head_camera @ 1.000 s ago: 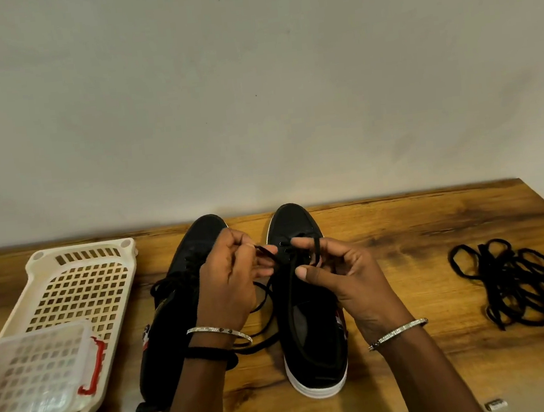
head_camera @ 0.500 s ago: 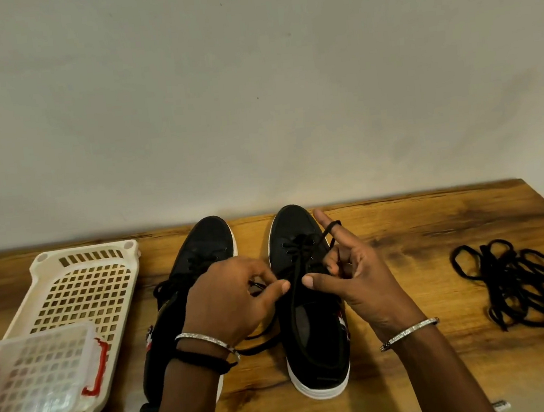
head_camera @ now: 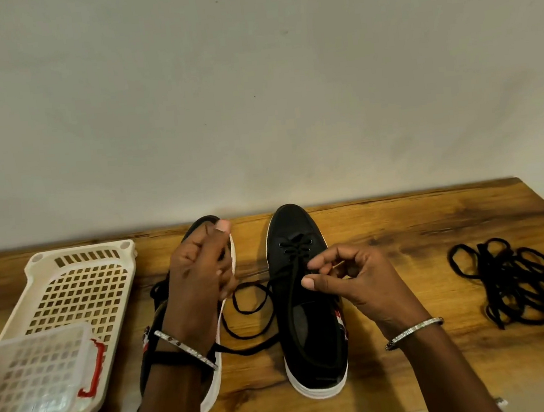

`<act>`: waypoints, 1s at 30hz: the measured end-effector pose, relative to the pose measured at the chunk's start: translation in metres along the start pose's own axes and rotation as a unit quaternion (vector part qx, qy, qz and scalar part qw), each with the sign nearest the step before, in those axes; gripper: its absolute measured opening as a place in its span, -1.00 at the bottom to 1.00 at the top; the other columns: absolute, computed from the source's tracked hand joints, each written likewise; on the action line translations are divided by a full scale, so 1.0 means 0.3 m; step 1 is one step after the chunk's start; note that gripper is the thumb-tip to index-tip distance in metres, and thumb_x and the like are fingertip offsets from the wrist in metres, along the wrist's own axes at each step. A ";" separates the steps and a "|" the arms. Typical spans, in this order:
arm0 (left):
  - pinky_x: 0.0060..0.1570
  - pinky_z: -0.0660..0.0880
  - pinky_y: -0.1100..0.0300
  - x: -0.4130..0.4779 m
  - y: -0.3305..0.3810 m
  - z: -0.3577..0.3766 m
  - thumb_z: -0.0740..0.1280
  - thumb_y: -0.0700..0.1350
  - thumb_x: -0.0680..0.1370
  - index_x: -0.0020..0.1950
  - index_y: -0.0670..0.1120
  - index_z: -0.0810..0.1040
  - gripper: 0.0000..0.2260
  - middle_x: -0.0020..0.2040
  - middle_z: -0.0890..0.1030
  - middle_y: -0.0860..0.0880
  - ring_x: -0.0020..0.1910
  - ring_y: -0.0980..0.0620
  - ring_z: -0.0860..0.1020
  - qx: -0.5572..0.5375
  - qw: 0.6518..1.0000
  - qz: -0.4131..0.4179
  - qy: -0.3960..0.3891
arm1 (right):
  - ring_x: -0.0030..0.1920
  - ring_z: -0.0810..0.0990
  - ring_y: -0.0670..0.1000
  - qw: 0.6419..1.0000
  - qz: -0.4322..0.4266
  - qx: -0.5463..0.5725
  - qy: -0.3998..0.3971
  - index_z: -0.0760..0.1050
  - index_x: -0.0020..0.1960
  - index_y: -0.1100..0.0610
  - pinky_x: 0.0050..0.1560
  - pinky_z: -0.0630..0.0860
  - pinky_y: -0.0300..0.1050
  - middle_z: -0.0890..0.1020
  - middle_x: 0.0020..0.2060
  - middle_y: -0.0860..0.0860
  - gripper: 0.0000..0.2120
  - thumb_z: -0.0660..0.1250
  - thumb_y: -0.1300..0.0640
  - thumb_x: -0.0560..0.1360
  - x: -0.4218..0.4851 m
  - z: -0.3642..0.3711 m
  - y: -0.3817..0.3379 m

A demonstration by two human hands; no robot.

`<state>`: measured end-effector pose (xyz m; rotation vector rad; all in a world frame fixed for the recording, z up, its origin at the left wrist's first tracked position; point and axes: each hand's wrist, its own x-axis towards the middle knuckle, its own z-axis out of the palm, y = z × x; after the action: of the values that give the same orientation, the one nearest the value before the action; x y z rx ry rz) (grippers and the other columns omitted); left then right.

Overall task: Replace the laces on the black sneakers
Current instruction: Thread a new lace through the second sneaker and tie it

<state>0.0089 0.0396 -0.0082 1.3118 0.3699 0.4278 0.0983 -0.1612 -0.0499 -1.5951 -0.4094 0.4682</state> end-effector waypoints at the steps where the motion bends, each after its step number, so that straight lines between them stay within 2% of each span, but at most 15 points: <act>1: -0.53 0.27 0.25 0.003 -0.012 -0.005 0.37 0.01 0.53 -0.27 -0.06 0.37 -0.72 -0.46 0.29 0.01 -0.52 0.09 0.23 0.087 0.996 0.025 0.001 | -0.26 0.54 -0.02 1.000 0.004 -0.003 0.005 0.66 -0.11 0.19 -0.18 0.54 -0.21 0.62 -0.26 0.01 -0.68 0.65 0.12 0.21 0.000 -0.003 0.001; 3: -0.46 0.40 0.21 0.009 -0.041 -0.016 0.47 -0.03 0.50 -0.19 -0.04 0.48 -0.80 -0.41 0.47 0.02 -0.46 0.04 0.41 0.265 0.959 0.097 -0.016 | -0.26 0.56 -0.03 1.000 0.014 -0.008 0.014 0.60 -0.08 0.21 -0.18 0.56 -0.22 0.62 -0.24 0.03 -0.65 0.66 0.17 0.22 0.000 -0.007 0.003; 5: -0.31 0.55 0.26 0.006 -0.066 -0.024 0.52 0.05 0.45 -0.07 0.07 0.62 -0.85 -0.28 0.63 0.08 -0.32 0.13 0.60 0.401 0.903 0.137 -0.066 | -0.26 0.56 -0.04 1.000 0.025 -0.010 0.016 0.58 -0.02 0.20 -0.17 0.58 -0.20 0.62 -0.23 0.03 -0.59 0.67 0.19 0.23 0.000 -0.007 -0.001; 7: -0.21 0.62 0.21 0.002 -0.089 -0.027 0.51 0.15 0.43 -0.04 0.14 0.68 -0.83 -0.20 0.67 0.16 -0.20 0.20 0.64 0.494 0.851 0.136 -0.110 | -0.26 0.57 -0.04 0.999 0.032 -0.020 0.011 0.59 0.06 0.16 -0.15 0.59 -0.17 0.62 -0.22 0.03 -0.52 0.67 0.15 0.20 0.000 -0.007 -0.006; 9: -0.26 0.61 0.14 0.003 -0.097 -0.024 0.48 0.15 0.45 -0.14 0.15 0.68 -0.89 -0.26 0.65 0.18 -0.26 0.20 0.61 0.536 0.826 0.131 -0.111 | -0.26 0.57 -0.04 0.999 0.034 -0.024 0.003 0.60 0.09 0.13 -0.13 0.58 -0.15 0.62 -0.20 0.04 -0.49 0.67 0.12 0.19 -0.002 -0.007 -0.008; 11: -0.31 0.54 0.15 0.006 -0.106 -0.022 0.43 0.16 0.46 -0.21 0.13 0.63 -0.86 -0.31 0.60 0.16 -0.30 0.16 0.58 0.515 0.840 0.134 -0.109 | -0.26 0.56 -0.04 0.999 0.036 -0.023 0.001 0.62 0.09 0.12 -0.12 0.58 -0.16 0.61 -0.20 0.04 -0.49 0.66 0.10 0.18 -0.002 -0.007 -0.007; 14: -0.19 0.47 0.17 0.010 -0.101 -0.004 0.32 0.19 0.39 -0.25 0.07 0.60 -0.78 -0.23 0.55 0.07 -0.21 0.08 0.53 0.411 0.899 0.104 -0.110 | -0.26 0.56 -0.04 0.999 0.041 -0.026 0.001 0.63 0.09 0.12 -0.11 0.57 -0.14 0.62 -0.20 0.03 -0.49 0.66 0.09 0.18 -0.002 -0.005 -0.006; 17: -0.13 0.43 0.23 0.009 -0.101 0.028 0.31 0.04 0.39 -0.36 -0.02 0.56 -0.81 -0.18 0.55 -0.01 -0.16 0.07 0.53 0.351 0.929 0.065 -0.097 | -0.26 0.56 -0.04 0.999 0.044 -0.028 -0.001 0.63 0.09 0.12 -0.12 0.57 -0.14 0.61 -0.21 0.02 -0.54 0.67 0.16 0.23 -0.002 -0.004 -0.006; 20: -0.29 0.41 0.28 0.004 -0.109 0.045 0.29 -0.09 0.50 -0.46 -0.01 0.48 -0.69 -0.30 0.55 0.04 -0.32 0.12 0.51 0.327 0.942 0.019 -0.078 | -0.26 0.55 -0.03 0.999 0.044 -0.029 0.002 0.63 0.08 0.13 -0.12 0.57 -0.14 0.61 -0.21 0.03 -0.56 0.66 0.19 0.25 -0.002 -0.004 -0.004; 22: -0.35 0.34 0.28 -0.001 -0.109 0.049 0.27 -0.15 0.56 -0.50 0.02 0.44 -0.60 -0.44 0.52 0.10 -0.44 0.17 0.45 0.348 0.934 -0.012 -0.083 | -0.26 0.56 -0.05 0.999 0.043 -0.031 0.003 0.64 0.08 0.12 -0.12 0.57 -0.15 0.61 -0.21 0.03 -0.57 0.66 0.18 0.25 -0.003 -0.005 -0.003; 26: -0.35 0.37 0.18 -0.009 -0.105 0.056 0.17 0.05 0.43 -0.55 -0.02 0.42 -0.64 -0.57 0.46 0.09 -0.53 0.16 0.39 0.429 0.892 -0.068 -0.123 | -0.26 0.55 -0.07 0.998 0.040 -0.042 0.006 0.64 0.06 0.11 -0.11 0.58 -0.17 0.61 -0.20 0.04 -0.58 0.67 0.15 0.25 -0.003 -0.005 0.001; 28: -0.33 0.42 0.16 -0.013 -0.108 0.052 0.25 -0.02 0.51 -0.53 -0.05 0.48 -0.60 -0.56 0.49 0.08 -0.51 0.14 0.42 0.452 0.878 -0.085 -0.134 | -0.25 0.56 -0.05 0.998 0.039 -0.041 0.005 0.65 0.05 0.11 -0.10 0.57 -0.14 0.62 -0.20 0.05 -0.57 0.67 0.09 0.22 -0.003 -0.006 0.004; 30: -0.34 0.42 0.19 -0.015 -0.111 0.047 0.26 -0.11 0.55 -0.50 -0.09 0.54 -0.60 -0.54 0.52 0.09 -0.52 0.15 0.43 0.471 0.872 -0.074 -0.112 | -0.24 0.57 -0.02 0.999 0.036 -0.032 0.003 0.65 0.04 0.10 -0.10 0.57 -0.12 0.62 -0.20 0.07 -0.55 0.65 0.04 0.21 -0.003 -0.009 0.008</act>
<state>0.0151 0.0188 -0.0375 2.2418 0.5035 -0.0815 0.0990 -0.1642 -0.0520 -1.6766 -0.3664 0.5101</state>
